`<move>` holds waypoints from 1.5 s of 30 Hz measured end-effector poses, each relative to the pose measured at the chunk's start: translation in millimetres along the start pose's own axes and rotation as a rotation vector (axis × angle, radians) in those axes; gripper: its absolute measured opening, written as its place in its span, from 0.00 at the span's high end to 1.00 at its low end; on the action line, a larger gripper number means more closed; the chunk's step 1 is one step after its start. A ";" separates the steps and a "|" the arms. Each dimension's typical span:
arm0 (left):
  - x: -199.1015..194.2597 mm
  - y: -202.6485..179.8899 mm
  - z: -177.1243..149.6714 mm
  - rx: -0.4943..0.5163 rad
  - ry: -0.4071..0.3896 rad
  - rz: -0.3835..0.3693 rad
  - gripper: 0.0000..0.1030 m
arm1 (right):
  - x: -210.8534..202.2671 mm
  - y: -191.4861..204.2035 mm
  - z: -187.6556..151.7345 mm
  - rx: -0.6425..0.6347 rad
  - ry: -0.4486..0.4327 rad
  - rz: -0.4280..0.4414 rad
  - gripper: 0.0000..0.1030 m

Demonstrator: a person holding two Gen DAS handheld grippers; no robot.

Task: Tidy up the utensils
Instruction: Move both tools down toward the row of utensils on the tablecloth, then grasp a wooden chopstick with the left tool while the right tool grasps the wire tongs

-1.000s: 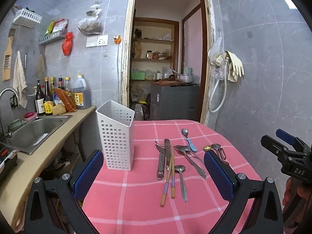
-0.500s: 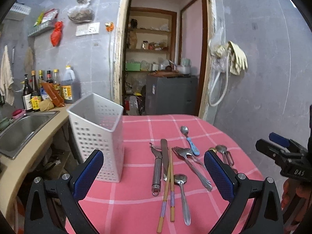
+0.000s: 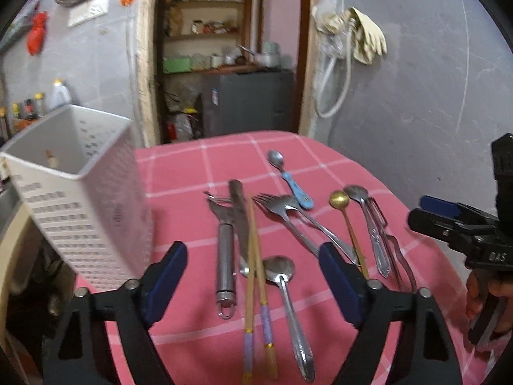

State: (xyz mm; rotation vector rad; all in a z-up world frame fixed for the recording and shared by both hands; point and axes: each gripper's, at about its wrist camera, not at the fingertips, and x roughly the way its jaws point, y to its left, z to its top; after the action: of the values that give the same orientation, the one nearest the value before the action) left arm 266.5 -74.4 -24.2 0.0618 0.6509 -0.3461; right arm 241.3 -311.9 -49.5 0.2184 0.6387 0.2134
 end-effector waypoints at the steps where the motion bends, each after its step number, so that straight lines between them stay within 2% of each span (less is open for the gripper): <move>1: 4.8 0.8 0.7 0.002 0.013 -0.022 0.31 | 4.9 -1.5 0.0 0.005 0.015 0.008 0.21; 3: 15.1 3.8 2.3 0.001 0.041 -0.062 0.39 | 12.5 -4.0 -0.4 0.014 0.041 0.022 0.28; 8: 45.1 12.9 3.0 -0.014 0.138 -0.134 0.55 | 39.7 -11.7 -0.4 0.046 0.131 0.043 0.39; 13: 63.9 14.5 3.0 -0.013 0.188 -0.163 0.67 | 59.3 -17.4 -1.6 0.071 0.180 0.042 0.52; 17: 74.3 13.2 4.6 -0.003 0.233 -0.164 0.71 | 72.9 -17.6 -2.9 0.097 0.209 0.055 0.57; 27: 98.7 19.5 16.5 -0.074 0.362 -0.187 0.73 | 91.4 -20.0 6.3 0.122 0.243 0.080 0.57; 29: 101.4 19.8 18.3 -0.084 0.382 -0.176 0.77 | 93.1 -17.6 6.7 0.120 0.244 0.073 0.57; 31: 102.2 22.6 18.0 -0.113 0.399 -0.177 0.88 | 92.5 -17.1 6.2 0.122 0.242 0.064 0.62; 33: 101.9 26.9 17.2 -0.144 0.406 -0.183 0.89 | 90.2 -19.5 5.2 0.136 0.247 0.056 0.73; 34: 101.1 29.4 16.6 -0.165 0.411 -0.192 0.92 | 88.3 -22.1 4.7 0.146 0.249 0.056 0.76; 36: 100.9 36.3 15.1 -0.214 0.426 -0.213 0.93 | 86.0 -30.3 1.9 0.155 0.252 0.056 0.82; 39: 96.0 40.8 10.0 -0.262 0.438 -0.240 0.93 | 84.1 -31.5 -0.5 0.169 0.266 0.061 0.86; 45: 94.6 35.7 6.8 -0.239 0.461 -0.241 0.93 | 88.5 -31.0 -2.2 0.161 0.296 0.063 0.86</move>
State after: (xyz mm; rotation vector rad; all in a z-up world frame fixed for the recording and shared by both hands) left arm 352.4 -69.9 -77.7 -0.1717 1.1574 -0.4891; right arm 313.2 -317.9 -109.4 0.3662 0.9449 0.2576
